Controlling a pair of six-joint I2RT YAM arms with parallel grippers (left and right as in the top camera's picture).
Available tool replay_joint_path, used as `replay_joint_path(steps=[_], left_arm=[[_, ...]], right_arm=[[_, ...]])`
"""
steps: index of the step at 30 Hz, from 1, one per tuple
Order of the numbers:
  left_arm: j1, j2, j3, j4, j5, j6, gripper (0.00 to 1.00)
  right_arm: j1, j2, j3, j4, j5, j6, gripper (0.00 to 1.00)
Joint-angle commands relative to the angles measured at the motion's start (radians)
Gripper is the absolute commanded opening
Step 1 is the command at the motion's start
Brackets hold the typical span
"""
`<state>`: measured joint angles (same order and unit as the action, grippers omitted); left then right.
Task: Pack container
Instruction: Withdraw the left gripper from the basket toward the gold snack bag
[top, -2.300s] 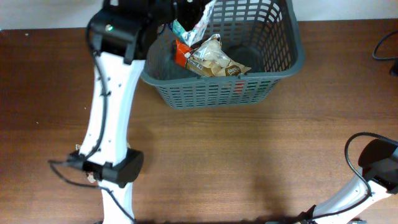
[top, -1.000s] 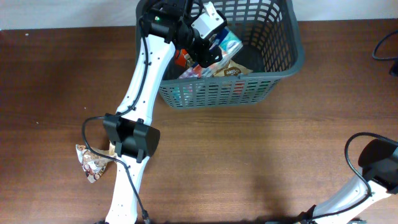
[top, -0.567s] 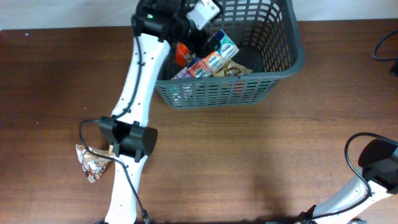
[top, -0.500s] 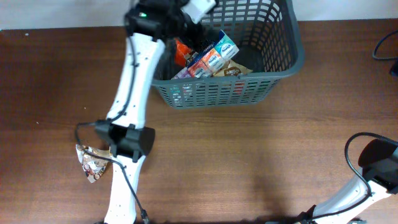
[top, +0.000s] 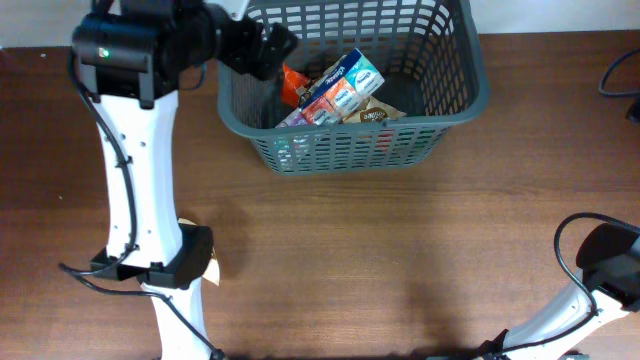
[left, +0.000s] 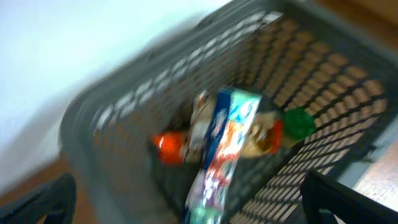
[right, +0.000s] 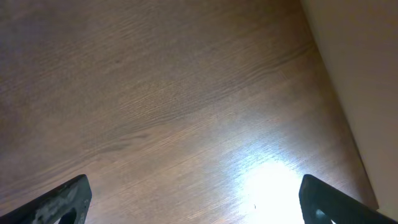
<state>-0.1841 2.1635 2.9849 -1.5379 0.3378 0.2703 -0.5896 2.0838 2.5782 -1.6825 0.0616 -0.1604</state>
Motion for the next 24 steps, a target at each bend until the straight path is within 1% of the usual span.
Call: replay_joint_path(steps=[1,7,12,18,22,24], left_arm=[[0.052,-0.029,-0.006,-0.041,-0.123,-0.149,0.99],[0.107,-0.084,-0.006,-0.149,-0.248,-0.268,0.99],[0.111,-0.120,-0.006,-0.150,-0.325,-0.356,0.99],[0.111,-0.164,-0.007,-0.150,-0.333,-0.485,0.99],[0.111,-0.194,-0.009,-0.150,-0.401,-0.641,0.99],[0.111,-0.203,-0.009,-0.150,-0.414,-0.682,0.99]], right_arm=[[0.000,0.003,-0.008,0.003,-0.009,0.005,0.99],[0.000,0.003,-0.008,0.003,-0.009,0.005,0.99],[0.000,0.003,-0.008,0.003,-0.009,0.005,0.99],[0.000,0.003,-0.008,0.003,-0.009,0.005,0.99],[0.000,0.003,-0.008,0.003,-0.009,0.005,0.99],[0.000,0.003,-0.008,0.003,-0.009,0.005,0.99]])
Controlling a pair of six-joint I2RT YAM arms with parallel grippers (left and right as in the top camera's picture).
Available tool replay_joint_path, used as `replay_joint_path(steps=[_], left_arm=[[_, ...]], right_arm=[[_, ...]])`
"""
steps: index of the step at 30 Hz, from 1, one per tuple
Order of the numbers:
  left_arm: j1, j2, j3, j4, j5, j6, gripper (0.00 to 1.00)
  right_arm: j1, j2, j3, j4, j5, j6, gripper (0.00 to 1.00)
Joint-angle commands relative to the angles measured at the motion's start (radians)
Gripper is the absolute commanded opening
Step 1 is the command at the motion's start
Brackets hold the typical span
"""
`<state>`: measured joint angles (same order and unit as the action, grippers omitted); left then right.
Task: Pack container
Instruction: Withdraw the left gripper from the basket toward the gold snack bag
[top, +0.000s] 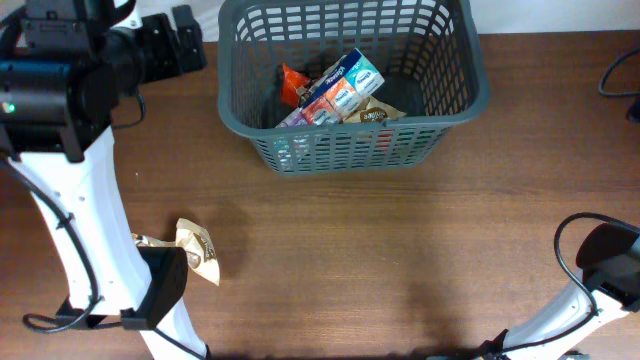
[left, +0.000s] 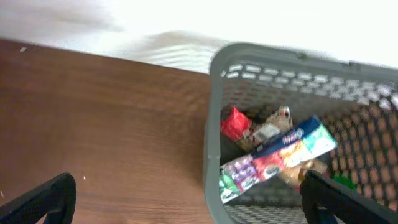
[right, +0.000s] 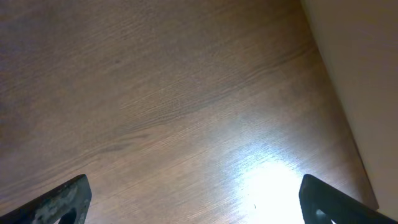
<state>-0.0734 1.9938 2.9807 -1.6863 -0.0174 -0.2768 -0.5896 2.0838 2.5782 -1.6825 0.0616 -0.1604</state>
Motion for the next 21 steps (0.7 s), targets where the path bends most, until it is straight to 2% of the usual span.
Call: replay_joint_path(steps=[1,8,14,21], left_arm=[[0.001,-0.037,-0.005,-0.001,-0.058,-0.157,0.99],[0.027,-0.068,-0.083,-0.001,-0.076,-0.275,0.99],[0.140,-0.079,-0.220,-0.001,-0.084,-0.411,0.99],[0.265,-0.092,-0.365,-0.001,0.025,-0.411,0.99]], right_arm=[[0.000,0.003,-0.008,0.003,-0.009,0.005,0.99],[0.000,0.003,-0.008,0.003,-0.009,0.005,0.99],[0.000,0.003,-0.008,0.003,-0.009,0.005,0.99],[0.000,0.003,-0.008,0.003,-0.009,0.005,0.99]])
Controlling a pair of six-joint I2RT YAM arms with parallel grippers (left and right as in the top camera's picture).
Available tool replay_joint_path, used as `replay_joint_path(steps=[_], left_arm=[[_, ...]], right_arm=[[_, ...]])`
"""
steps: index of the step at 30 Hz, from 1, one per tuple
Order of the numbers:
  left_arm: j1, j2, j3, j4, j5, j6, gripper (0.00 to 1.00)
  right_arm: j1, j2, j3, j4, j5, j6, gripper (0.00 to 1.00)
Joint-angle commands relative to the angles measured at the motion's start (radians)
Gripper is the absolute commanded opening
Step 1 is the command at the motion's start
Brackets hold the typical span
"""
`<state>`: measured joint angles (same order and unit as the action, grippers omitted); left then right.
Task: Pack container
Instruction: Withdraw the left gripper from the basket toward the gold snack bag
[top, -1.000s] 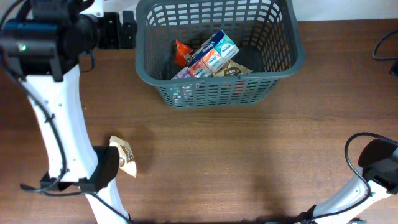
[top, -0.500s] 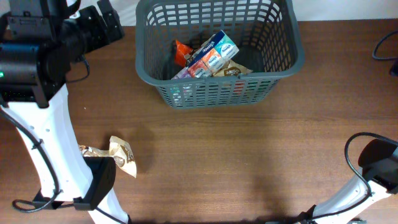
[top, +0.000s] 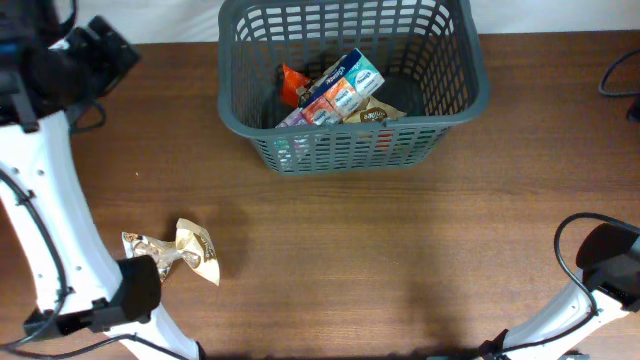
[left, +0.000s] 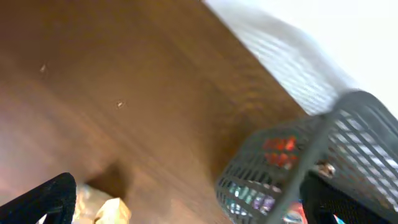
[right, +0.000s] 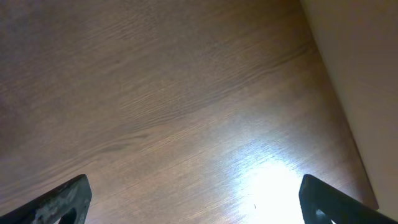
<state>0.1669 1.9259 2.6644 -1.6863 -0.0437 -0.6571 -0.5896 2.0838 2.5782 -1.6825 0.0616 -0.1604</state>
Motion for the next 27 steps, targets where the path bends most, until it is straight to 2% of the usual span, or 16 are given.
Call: replay_joint_path(steps=[1,5,11,14,22,27], left_arm=[[0.028,-0.032,-0.075,-0.001,0.051,-0.031,0.99],[0.026,-0.082,-0.226,-0.001,0.030,-0.079,0.99],[0.026,-0.203,-0.507,-0.001,-0.071,-0.332,0.99],[0.026,-0.257,-0.613,-0.001,-0.099,-0.403,0.99],[0.026,-0.425,-0.887,0.022,-0.146,-0.438,0.99],[0.026,-0.617,-1.143,0.167,-0.138,-0.438,0.99]], right_arm=[[0.000,0.003,-0.008,0.003,-0.009,0.005,0.99],[0.000,0.003,-0.008,0.003,-0.009,0.005,0.99],[0.000,0.003,-0.008,0.003,-0.009,0.005,0.99],[0.000,0.003,-0.008,0.003,-0.009,0.005,0.99],[0.000,0.003,-0.008,0.003,-0.009,0.005,0.98],[0.000,0.003,-0.008,0.003,-0.009,0.005,0.99]])
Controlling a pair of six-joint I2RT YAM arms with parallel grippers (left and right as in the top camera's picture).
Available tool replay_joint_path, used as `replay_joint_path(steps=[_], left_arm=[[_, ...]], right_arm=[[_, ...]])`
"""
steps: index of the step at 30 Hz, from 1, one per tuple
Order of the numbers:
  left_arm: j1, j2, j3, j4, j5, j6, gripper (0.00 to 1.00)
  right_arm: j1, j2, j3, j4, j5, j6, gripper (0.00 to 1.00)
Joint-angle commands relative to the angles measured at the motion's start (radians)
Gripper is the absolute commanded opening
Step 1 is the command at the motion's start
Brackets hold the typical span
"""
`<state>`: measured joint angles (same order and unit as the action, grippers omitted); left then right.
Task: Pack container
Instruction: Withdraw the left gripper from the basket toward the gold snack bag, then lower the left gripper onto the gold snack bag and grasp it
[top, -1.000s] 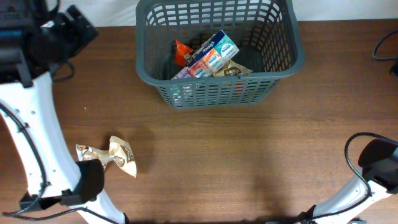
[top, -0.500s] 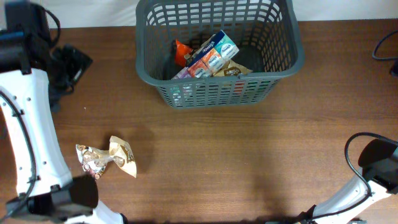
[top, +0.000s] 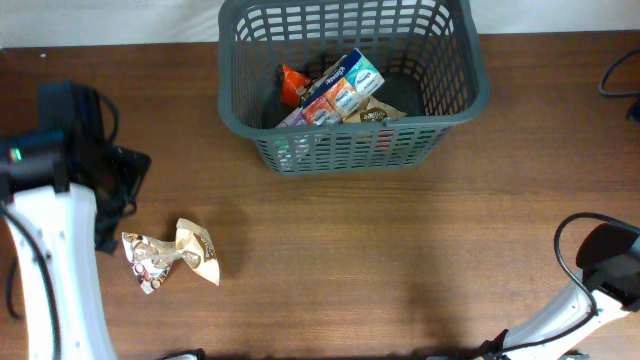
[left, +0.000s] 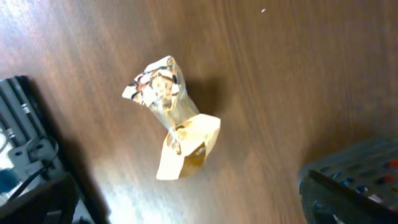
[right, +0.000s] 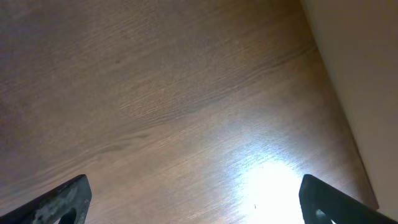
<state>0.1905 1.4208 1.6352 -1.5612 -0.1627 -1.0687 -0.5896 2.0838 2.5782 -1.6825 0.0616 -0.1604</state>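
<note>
A grey plastic basket (top: 455, 100) stands at the table's back centre and holds a blue-and-white pack (top: 345, 82), an orange-red packet (top: 291, 83) and a brown packet (top: 376, 115). A crumpled gold-and-silver snack packet (top: 170, 255) lies on the wood at front left; it sits mid-frame in the left wrist view as well (left: 174, 124). My left gripper (top: 118, 192) hangs open just left of and above that packet, with nothing between its fingers (left: 37, 199). My right gripper (right: 199, 208) is open over bare wood.
The left arm's white link (top: 50, 270) and black mount (left: 22, 124) stand close to the left of the packet. The right arm's base and cable (top: 600, 265) occupy the front right corner. The table's right edge (right: 339, 106) runs beside the right gripper.
My left gripper has moved from the table's far back left corner forward to just beside the gold snack packet, which now fills the middle of its wrist view. The right arm is unchanged.
My left gripper was open at the basket's left rim, looking in at the packed items. Then it was left of the basket, then at the back left corner, and now by the gold packet. Basket contents and the right arm have stayed the same.
</note>
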Motion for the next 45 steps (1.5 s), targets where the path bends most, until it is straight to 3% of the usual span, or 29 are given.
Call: replay_joint_path(steps=[1,8,17,31,45], left_arm=[[0.002,-0.153,-0.165,0.077,-0.013,-0.026,0.99],[0.002,-0.372,-0.482,0.241,-0.011,-0.063,0.99],[0.002,-0.357,-0.696,0.276,-0.006,-0.405,0.99],[0.005,-0.166,-0.698,0.492,-0.025,-0.408,0.99],[0.005,0.063,-0.698,0.557,0.005,-0.412,0.99]], right_arm=[[0.000,0.003,-0.008,0.003,-0.009,0.005,0.99],[0.000,0.003,-0.008,0.003,-0.009,0.005,0.99],[0.000,0.003,-0.008,0.003,-0.009,0.005,0.99],[0.000,0.003,-0.008,0.003,-0.009,0.005,0.99],[0.000,0.003,-0.008,0.003,-0.009,0.005,0.99]])
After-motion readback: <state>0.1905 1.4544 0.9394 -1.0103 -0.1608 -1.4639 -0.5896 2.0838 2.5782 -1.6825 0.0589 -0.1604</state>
